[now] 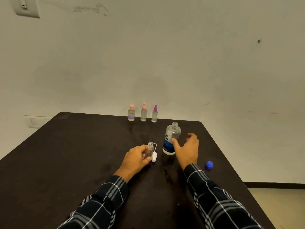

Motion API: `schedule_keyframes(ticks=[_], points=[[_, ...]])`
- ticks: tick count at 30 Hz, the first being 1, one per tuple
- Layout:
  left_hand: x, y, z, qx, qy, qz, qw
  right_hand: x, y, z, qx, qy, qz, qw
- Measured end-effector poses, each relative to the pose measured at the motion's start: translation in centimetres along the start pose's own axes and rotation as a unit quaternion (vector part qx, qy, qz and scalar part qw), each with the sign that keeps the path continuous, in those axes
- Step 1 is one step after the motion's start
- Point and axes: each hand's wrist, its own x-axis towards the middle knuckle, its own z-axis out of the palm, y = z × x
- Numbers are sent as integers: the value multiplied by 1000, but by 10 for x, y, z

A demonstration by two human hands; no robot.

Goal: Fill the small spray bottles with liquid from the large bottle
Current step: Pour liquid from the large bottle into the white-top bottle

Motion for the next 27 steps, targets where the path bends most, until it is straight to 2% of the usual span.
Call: schedule_keyframes(ticks=[3, 6, 9, 12, 17, 27], points=[[0, -1, 0, 4, 3, 3, 1000, 17, 9, 10, 55, -129, 40, 989], [2, -1, 0, 11, -2, 2, 1000, 25, 12, 15, 69, -187, 15, 980], [1, 1, -1, 16, -10, -4, 1000, 28, 11, 15, 25, -189, -34, 981], [1, -1, 0, 17, -5, -5, 1000, 27, 9, 16, -74, -171, -113, 976], [1, 0, -1, 30, -9, -10, 999, 25, 11, 13, -186, -179, -154, 954], [2, 3, -2, 44, -16, -10, 999, 22, 0, 11, -280, -182, -228, 915]])
